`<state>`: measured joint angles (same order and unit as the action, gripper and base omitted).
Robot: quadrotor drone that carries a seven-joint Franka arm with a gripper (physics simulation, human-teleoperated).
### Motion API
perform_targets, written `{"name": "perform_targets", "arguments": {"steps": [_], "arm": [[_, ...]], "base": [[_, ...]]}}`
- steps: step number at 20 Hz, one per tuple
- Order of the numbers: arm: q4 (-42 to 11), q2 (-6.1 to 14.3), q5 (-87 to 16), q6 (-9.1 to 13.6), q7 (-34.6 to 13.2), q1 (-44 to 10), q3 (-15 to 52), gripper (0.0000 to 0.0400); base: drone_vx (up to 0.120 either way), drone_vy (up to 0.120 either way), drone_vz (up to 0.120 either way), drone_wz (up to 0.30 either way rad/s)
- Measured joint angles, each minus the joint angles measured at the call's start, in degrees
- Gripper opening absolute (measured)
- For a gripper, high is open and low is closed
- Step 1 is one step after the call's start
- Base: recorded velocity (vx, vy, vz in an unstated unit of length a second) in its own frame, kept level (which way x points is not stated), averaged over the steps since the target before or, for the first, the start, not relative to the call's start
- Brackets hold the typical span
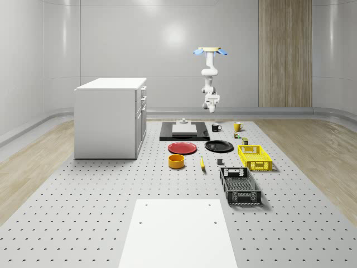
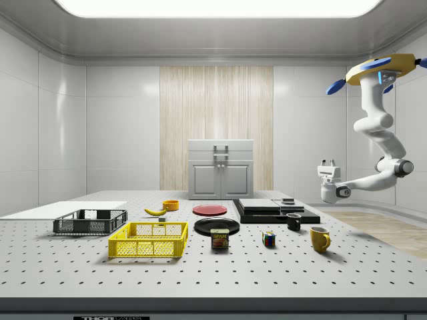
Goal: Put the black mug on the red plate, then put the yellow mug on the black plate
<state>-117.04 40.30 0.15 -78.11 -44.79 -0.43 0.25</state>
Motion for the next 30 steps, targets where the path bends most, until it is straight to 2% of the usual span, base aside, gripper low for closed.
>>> {"name": "perform_targets", "arguments": {"steps": [11, 17, 20, 24, 30], "arm": [[-0.2, 0.3, -0.1, -0.4, 0.0, -0.1, 0.1, 0.04], [-0.4, 0.5, -0.2, -0.7, 0.0, -0.1, 0.2, 0.04], [-0.5, 0.6, -0.4, -0.8, 0.0, -0.2, 0.4, 0.04], [-0.6, 0.7, -0.9, -1.0, -0.1, -0.3, 0.7, 0.04], [-0.8, 0.9, -2.6, -1.2, -0.3, -0.7, 1.9, 0.04]], "base": [[0.12, 0.0, 0.0, 0.0], [0.007, 0.0, 0.0, 0.0], [0.0, 0.0, -0.12, 0.0], [0.11, 0.0, -0.12, 0.0], [0.12, 0.0, 0.0, 0.0]]}}
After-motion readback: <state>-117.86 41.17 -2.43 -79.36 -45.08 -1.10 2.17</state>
